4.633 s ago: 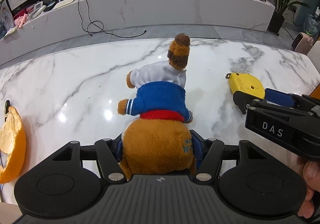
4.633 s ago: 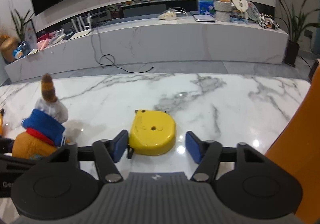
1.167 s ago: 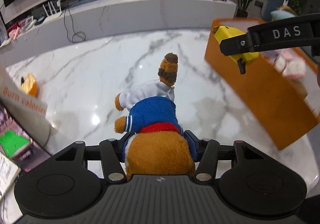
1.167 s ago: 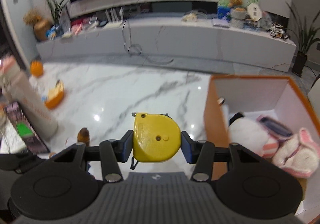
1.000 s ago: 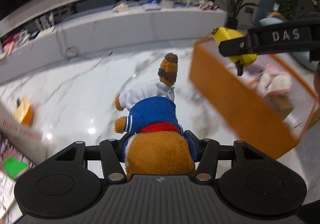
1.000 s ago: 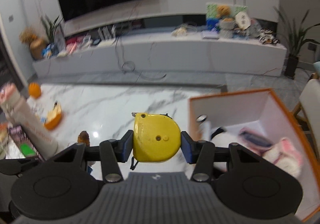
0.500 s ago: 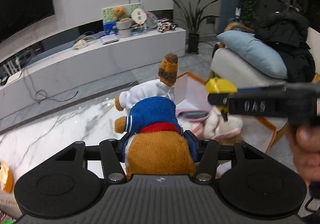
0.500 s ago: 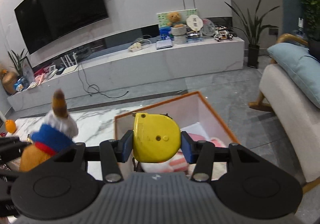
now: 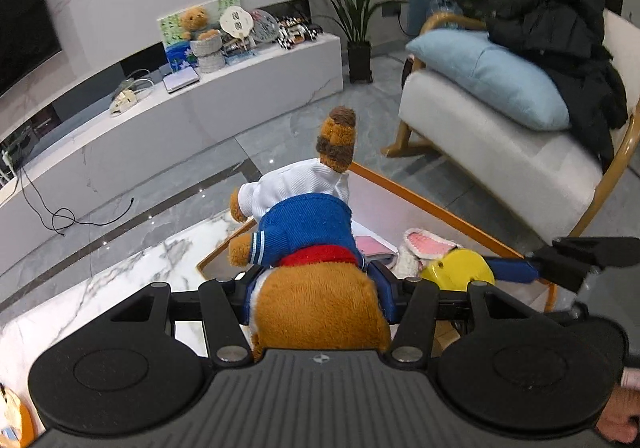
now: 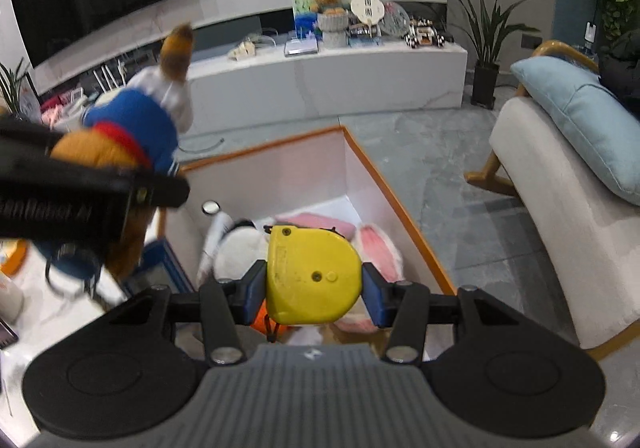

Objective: Organize objects
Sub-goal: 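Lower and release the tape measure while the left gripper releases the bear into the box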

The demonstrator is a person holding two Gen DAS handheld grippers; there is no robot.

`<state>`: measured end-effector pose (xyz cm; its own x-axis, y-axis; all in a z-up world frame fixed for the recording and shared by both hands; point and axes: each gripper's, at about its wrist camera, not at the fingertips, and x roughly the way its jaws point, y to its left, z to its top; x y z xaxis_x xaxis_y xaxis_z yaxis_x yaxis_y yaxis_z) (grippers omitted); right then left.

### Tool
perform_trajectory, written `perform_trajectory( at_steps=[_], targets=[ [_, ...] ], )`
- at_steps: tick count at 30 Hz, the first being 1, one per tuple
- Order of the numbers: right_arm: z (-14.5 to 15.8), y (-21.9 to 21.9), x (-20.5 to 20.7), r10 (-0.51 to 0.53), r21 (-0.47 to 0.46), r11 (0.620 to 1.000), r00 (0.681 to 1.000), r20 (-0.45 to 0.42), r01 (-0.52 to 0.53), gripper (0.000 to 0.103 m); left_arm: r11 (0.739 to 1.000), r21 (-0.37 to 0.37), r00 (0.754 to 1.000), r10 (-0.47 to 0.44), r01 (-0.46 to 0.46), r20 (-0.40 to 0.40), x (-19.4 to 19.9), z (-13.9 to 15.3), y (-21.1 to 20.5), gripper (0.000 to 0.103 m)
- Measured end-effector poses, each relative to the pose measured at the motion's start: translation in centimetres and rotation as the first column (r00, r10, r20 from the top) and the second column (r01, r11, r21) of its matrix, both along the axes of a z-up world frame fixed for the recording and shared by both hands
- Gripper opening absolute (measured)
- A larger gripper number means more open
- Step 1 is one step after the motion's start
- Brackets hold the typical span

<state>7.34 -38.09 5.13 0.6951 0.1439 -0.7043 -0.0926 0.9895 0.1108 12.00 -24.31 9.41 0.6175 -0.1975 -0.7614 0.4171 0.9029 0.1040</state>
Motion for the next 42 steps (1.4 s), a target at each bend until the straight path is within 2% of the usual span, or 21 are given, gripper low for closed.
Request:
perform_trajectory(
  at_steps=[7, 12, 17, 21, 26, 32, 38, 42],
  targets=[
    [-1.8, 0.6, 0.8, 0.035, -0.024, 0.999, 0.998, -0.042, -0.036, 0.052, 0.998, 0.065, 0.999, -0.001, 0.005, -0.054, 2.4, -2.6, -2.2, 0.063],
    [-2.8, 1.9, 1.2, 0.060, -0.044, 0.997, 0.996, -0.068, -0.063, 0.052, 0.984, 0.171, 0.998, -0.038, 0.046, -0.051, 3.9, -4.1, -4.0, 0.063],
    [-3.4, 2.1, 2.0, 0.058, -0.047, 0.997, 0.995, -0.087, -0.062, 0.052, 0.981, 0.179, 0.988, -0.053, 0.079, -0.147, 6.3, -5.8, -4.7, 0.063],
    [-4.2, 1.9, 2.7, 0.058, -0.040, 0.997, 0.992, -0.111, -0.063, 0.052, 0.968, 0.234, 0.983, -0.053, 0.094, -0.177, 7.9, -7.2, -5.3, 0.063],
    [-4.9, 2.4, 3.0, 0.066, -0.075, 0.994, 0.990, -0.121, -0.075, 0.052, 0.944, 0.307, 0.977, -0.056, 0.119, -0.207, 9.1, -8.8, -6.0, 0.063],
    [-5.7, 2.7, 3.8, 0.066, -0.103, 0.991, 0.987, -0.144, -0.082, 0.052, 0.933, 0.330, 0.970, -0.065, 0.142, -0.235, 9.6, -9.8, -6.5, 0.063],
    [-6.1, 3.1, 4.3, 0.071, -0.123, 0.988, 0.984, -0.161, -0.091, 0.052, 0.897, 0.391, 0.961, -0.109, 0.205, -0.254, 9.7, -11.2, -6.8, 0.064],
    [-6.9, 3.1, 4.9, 0.058, -0.149, 0.985, 0.981, -0.185, -0.086, 0.052, 0.900, 0.379, 0.957, -0.116, 0.214, -0.264, 10.0, -12.0, -6.3, 0.065]
  ],
)
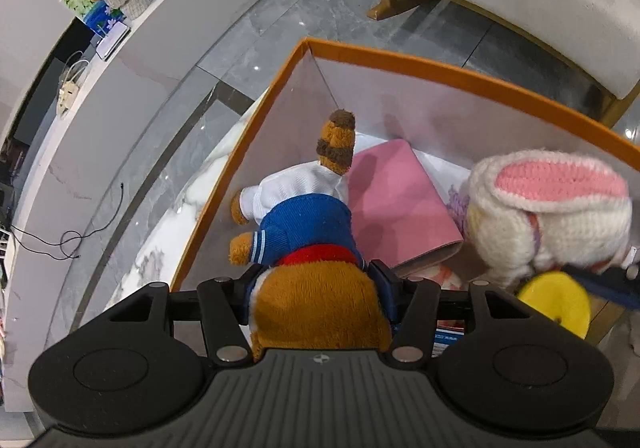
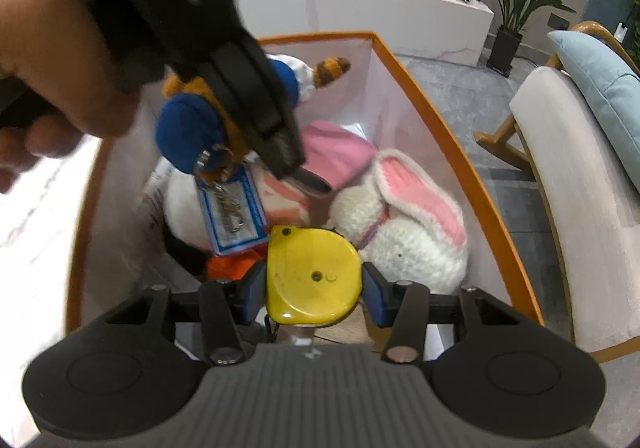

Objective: Organize objects
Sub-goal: 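Lower and release the tape measure while the left gripper releases the bear into the box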

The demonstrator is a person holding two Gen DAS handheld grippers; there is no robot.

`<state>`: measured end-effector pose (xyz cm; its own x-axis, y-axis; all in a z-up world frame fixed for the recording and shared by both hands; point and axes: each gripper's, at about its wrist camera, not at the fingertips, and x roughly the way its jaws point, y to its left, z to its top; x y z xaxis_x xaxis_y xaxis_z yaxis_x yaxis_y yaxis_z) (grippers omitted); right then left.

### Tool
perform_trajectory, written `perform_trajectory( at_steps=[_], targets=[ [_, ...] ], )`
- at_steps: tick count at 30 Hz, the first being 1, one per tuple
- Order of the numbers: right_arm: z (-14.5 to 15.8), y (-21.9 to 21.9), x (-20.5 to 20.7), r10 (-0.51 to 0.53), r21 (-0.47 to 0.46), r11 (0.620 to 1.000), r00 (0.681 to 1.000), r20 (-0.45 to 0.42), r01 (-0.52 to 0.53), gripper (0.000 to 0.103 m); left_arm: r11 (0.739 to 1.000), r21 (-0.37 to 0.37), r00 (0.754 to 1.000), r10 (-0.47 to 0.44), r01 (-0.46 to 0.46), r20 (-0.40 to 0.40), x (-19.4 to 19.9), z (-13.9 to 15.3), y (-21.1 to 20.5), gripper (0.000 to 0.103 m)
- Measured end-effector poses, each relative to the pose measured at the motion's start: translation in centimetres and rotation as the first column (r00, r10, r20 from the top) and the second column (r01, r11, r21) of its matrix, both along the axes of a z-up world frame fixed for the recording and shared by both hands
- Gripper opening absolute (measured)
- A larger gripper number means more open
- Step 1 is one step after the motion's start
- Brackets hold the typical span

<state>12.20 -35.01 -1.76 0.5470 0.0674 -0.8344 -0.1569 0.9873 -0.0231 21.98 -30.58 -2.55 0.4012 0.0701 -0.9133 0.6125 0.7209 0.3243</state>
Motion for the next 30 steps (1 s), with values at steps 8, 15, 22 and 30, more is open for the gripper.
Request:
perform_trajectory(
  at_steps=[8, 15, 22, 30],
  targets=[
    [-0.3, 0.1, 0.5, -0.001, -0.018, 1.000, 1.000, -0.008, 0.001, 0.054, 1.000, 0.005, 1.000, -0.006, 0.006, 0.012, -0.2, -0.6, 0.4, 0.080],
    [0.2, 0.4, 0.4, 0.001, -0.018, 1.000, 1.000, 0.009, -0.001, 0.060, 0.999, 0.035, 1.000, -0.026, 0.025, 0.016, -0.5, -1.4, 0.4, 0.090],
    [0.9, 0.8, 0.4, 0.001, -0.009, 1.000, 1.000, 0.029, -0.001, 0.065, 0.999, 0.033, 0.999, -0.044, 0.043, 0.024, -1.2, -0.4, 0.8, 0.090],
    [1.6, 0.6, -0.1, -0.014, -0.009, 1.000, 0.999, 0.046, 0.015, 0.071, 1.000, -0.001, 0.998, -0.030, 0.030, 0.047, -1.8, 1.3, 1.4, 0.090]
  ],
)
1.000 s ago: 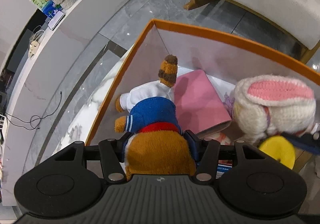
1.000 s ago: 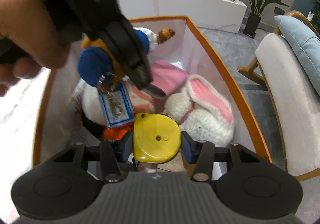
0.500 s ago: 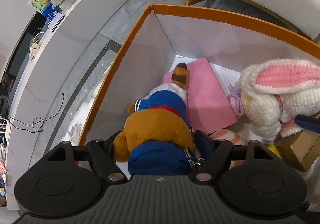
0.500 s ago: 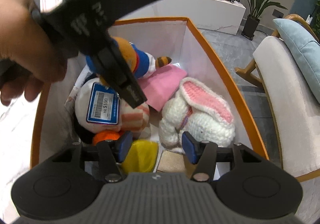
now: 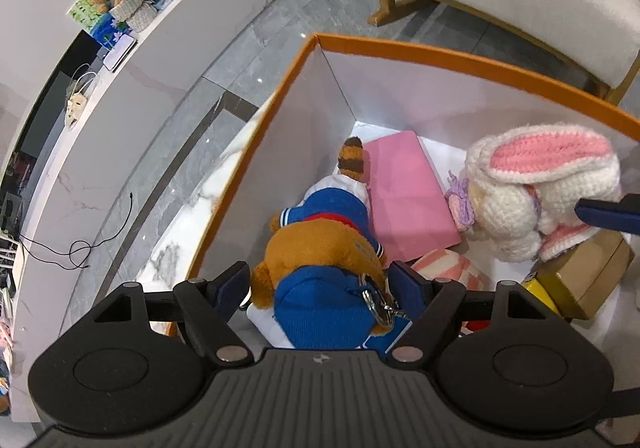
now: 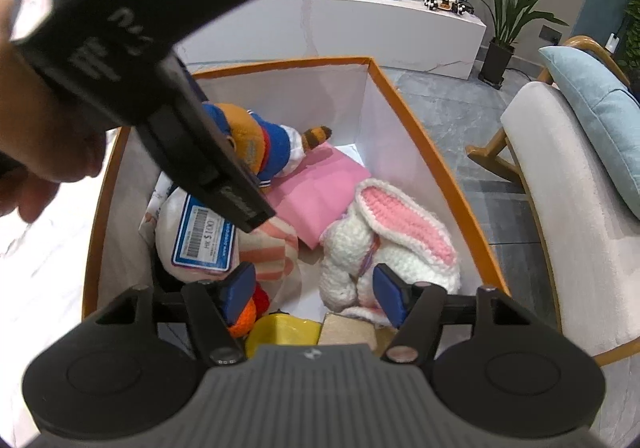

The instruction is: Organize objects

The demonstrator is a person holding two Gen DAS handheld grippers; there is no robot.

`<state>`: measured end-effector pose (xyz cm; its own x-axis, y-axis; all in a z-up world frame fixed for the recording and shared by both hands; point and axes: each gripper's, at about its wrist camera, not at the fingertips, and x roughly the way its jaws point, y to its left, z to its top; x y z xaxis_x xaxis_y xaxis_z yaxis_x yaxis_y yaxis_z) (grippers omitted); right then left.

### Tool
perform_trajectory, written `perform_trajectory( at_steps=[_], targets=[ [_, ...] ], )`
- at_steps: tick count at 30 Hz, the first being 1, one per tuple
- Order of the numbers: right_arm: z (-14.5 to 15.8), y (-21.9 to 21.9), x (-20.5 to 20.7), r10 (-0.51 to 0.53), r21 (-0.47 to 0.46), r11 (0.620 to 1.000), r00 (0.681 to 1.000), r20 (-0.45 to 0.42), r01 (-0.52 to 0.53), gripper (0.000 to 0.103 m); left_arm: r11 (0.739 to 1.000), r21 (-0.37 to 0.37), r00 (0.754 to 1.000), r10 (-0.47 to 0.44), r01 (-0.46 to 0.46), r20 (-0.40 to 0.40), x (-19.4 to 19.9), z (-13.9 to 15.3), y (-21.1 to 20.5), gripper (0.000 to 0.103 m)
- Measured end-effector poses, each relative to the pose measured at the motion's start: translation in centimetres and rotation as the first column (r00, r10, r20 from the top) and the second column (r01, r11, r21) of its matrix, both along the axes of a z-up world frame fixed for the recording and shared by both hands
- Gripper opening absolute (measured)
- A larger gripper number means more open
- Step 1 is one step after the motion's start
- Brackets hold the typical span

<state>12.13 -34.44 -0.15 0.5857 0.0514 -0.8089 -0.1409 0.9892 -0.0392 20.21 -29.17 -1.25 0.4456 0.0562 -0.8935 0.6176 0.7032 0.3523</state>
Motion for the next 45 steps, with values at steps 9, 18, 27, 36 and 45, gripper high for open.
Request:
perform_trajectory(
  at_steps=[9, 18, 27, 36, 45],
  targets=[
    [1.1, -0.4, -0.4, -0.018, 0.022, 1.000, 1.000, 0.024, 0.018, 0.073, 0.989, -0.136, 0.995, 0.071, -0.061, 0.073, -2.4, 2.4, 1.4, 0.090],
    [1.8, -0.8, -0.8, -0.032, 0.027, 0.999, 0.999, 0.042, 0.031, 0.078, 0.951, -0.278, 0.966, 0.186, -0.131, 0.178, -7.1, 4.3, 3.9, 0.090],
    [2.5, 0.2, -1.9, -0.002, 0.015, 1.000, 0.998, 0.065, 0.001, 0.080, 0.917, -0.376, 0.947, 0.230, -0.134, 0.223, -10.2, 6.8, 5.0, 0.089],
    [4.3, 0.9, -4.3, -0.031, 0.026, 0.999, 0.988, 0.150, 0.027, 0.081, 0.827, -0.503, 0.895, 0.396, -0.251, 0.204, -13.1, 7.8, 6.6, 0.090],
    [4.0, 2.7, -6.2, -0.010, -0.001, 1.000, 0.986, 0.167, 0.010, 0.082, 0.685, -0.587, 0.816, 0.574, -0.432, 0.070, -15.1, 6.4, 10.1, 0.103]
  ],
)
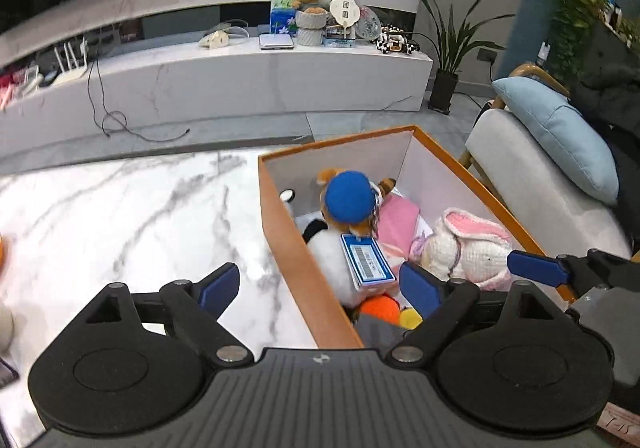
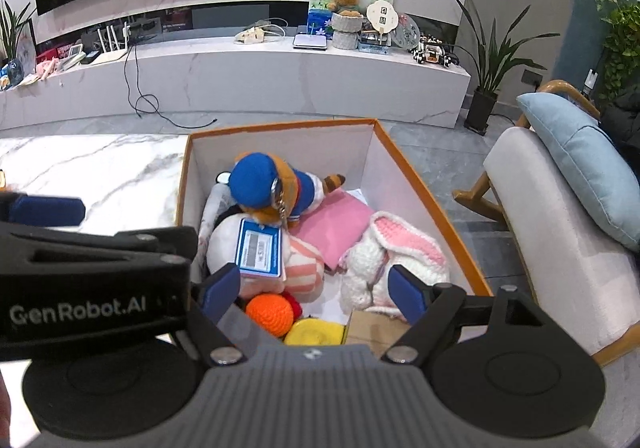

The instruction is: Organize objects

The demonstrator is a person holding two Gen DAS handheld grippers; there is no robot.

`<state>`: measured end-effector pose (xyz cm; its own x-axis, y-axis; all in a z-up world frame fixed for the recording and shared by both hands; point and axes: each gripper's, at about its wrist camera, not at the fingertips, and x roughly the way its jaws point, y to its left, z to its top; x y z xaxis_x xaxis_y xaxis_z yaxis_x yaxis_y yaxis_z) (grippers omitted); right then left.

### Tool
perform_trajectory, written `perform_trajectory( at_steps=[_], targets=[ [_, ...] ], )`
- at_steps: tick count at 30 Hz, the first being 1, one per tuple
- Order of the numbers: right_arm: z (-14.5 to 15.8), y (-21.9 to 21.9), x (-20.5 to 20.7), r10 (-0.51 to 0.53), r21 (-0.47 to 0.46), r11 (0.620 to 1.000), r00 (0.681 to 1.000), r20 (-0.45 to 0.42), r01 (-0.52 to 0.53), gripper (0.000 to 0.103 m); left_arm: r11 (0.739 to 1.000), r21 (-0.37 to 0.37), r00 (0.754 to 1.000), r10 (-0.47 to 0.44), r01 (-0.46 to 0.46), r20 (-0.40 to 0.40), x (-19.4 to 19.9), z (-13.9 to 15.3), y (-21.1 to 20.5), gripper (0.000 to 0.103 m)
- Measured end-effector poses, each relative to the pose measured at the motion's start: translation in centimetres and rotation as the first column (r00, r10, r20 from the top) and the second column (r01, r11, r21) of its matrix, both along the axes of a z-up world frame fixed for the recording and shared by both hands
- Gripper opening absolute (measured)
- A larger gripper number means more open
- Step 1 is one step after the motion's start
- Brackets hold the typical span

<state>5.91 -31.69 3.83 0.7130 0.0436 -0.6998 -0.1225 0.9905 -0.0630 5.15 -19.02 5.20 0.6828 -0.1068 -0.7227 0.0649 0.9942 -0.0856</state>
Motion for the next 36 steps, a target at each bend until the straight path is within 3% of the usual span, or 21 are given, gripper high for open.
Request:
perform_trajectory(
  at_steps=[6, 11, 15, 22, 25, 27, 30, 33, 36],
  targets=[
    [0.0, 0.4, -0.7, 0.008, 0.028, 1.000, 1.000, -0.011, -0.008, 0.093, 0.997, -0.061, 0.999, -0.051, 0.052, 0.018, -0.2, -0.9, 1.7, 0.103],
    [-0.5, -0.1, -0.9, -0.011, -0.073, 0.997, 1.000, -0.003, 0.011, 0.095, 0.999, -0.023, 1.000, -0.029, 0.029, 0.009, -0.5, -1.9, 3.4, 0.103],
    [-0.7, -2.3, -0.8, -0.096, -0.101, 0.990, 0.995, 0.016, 0.097, 0.095, 1.000, 0.005, 1.000, -0.011, 0.011, 0.015, -1.1, -1.9, 3.7, 0.103],
    [1.2, -4.4, -1.8, -0.233, 0.084, 0.970, 0.972, 0.038, 0.230, 0.097, 1.000, 0.002, 1.000, -0.011, 0.011, 0.012, -1.6, -1.6, 2.6, 0.103],
    [2.2, -4.4, -3.6, -0.299, 0.184, 0.941, 0.953, 0.056, 0.285, 0.099, 1.000, 0.019, 1.000, -0.023, 0.023, -0.012, -1.5, -1.8, 1.6, 0.103],
    [2.6, -3.9, -4.5, -0.342, 0.200, 0.926, 0.936, 0.079, 0.321, 0.100, 0.999, 0.026, 0.999, -0.024, 0.024, -0.026, -1.4, -2.1, 1.1, 0.103],
    [2.8, -2.5, -4.6, -0.358, 0.124, 0.931, 0.925, 0.129, 0.343, 0.102, 0.999, 0.019, 0.998, -0.029, 0.030, -0.059, -1.2, -2.7, 0.7, 0.103],
    [2.1, -1.3, -4.0, -0.318, 0.013, 0.948, 0.939, 0.129, 0.319, 0.102, 0.999, 0.035, 0.996, -0.036, 0.039, -0.076, -1.2, -3.1, 0.4, 0.103],
    [1.3, -1.0, -3.7, -0.290, -0.003, 0.957, 0.952, 0.094, 0.292, 0.102, 0.997, 0.052, 0.996, -0.045, 0.049, -0.078, -1.3, -3.2, 0.3, 0.103]
  ],
)
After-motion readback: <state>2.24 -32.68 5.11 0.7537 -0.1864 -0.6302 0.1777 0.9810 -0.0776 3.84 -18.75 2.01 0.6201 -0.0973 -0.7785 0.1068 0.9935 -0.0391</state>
